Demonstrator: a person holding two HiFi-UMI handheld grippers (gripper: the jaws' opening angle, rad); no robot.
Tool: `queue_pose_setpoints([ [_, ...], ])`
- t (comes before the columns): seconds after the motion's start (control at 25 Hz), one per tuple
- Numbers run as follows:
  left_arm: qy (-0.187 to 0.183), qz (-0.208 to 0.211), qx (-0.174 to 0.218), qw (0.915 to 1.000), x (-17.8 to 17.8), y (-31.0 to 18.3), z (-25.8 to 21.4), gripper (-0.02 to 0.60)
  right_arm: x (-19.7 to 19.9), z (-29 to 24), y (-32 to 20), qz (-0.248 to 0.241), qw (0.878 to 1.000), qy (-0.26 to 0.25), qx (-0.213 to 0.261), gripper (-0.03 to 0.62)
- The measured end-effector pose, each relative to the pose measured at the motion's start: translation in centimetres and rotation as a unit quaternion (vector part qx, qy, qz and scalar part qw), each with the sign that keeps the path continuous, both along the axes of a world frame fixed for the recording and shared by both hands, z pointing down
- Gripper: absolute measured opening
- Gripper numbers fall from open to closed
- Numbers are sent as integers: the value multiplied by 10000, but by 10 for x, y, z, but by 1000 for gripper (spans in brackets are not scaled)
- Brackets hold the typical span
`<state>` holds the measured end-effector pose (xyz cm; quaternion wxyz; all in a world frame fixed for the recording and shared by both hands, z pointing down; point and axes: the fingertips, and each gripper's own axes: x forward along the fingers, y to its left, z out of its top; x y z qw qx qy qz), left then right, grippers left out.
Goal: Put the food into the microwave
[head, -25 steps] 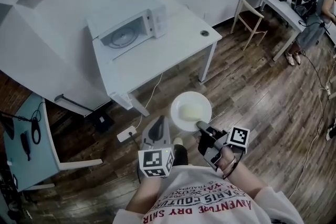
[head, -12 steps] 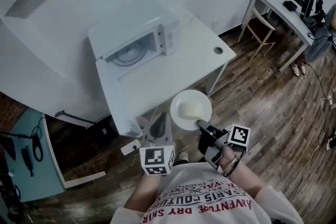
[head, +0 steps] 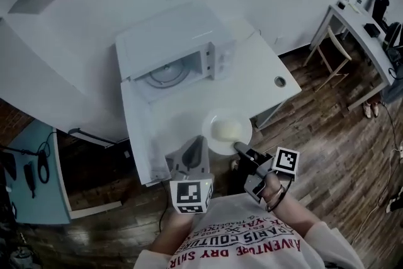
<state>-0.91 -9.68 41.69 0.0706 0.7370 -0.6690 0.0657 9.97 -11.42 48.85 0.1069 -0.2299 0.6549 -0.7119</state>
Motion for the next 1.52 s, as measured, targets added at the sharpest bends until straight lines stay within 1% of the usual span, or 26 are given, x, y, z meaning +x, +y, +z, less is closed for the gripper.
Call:
queue_pose_setpoints([
  [0.08, -59, -208, 32, 9998, -3, -21, -2, 18, -4, 0, -23, -175, 9998, -51, -27, 21],
  [0.24, 17, -631, 47, 9980, -6, -62, -5, 18, -5, -6, -72, -546, 9985, -46, -21, 21],
  [0.48, 190, -1315, -11, 9911, -17, -109, -2, 18, -7, -9, -135, -1082, 9941, 23, -11, 21],
  [0.64, 260, -1796, -94, 9833, -28, -124, 8, 18, -15, 0, -160, -1542, 9879, 152, -36, 21],
  [0.76, 283, -2043, -229, 9782, -37, -128, 19, 18, -25, 10, -171, -1820, 9830, 247, -78, 21],
  [0.88, 317, -2277, -305, 9727, -53, -132, 26, 18, -42, 16, -178, -2014, 9791, 232, -181, 21],
  [1.16, 408, -2486, -434, 9668, -97, -137, 36, 18, -94, 26, -185, -2240, 9737, 320, -275, 21],
  [1.24, 414, -2511, -469, 9659, -113, -139, 39, 18, -110, 29, -187, -2193, 9746, 294, -338, 21],
  [1.4, 386, -2464, -519, 9670, -140, -144, 42, 18, -140, 36, -189, -2088, 9766, 315, -408, 21],
  [1.52, 480, -2414, -573, 9676, -159, -148, 48, 18, -163, 42, -194, -1906, 9802, 345, -405, 21],
])
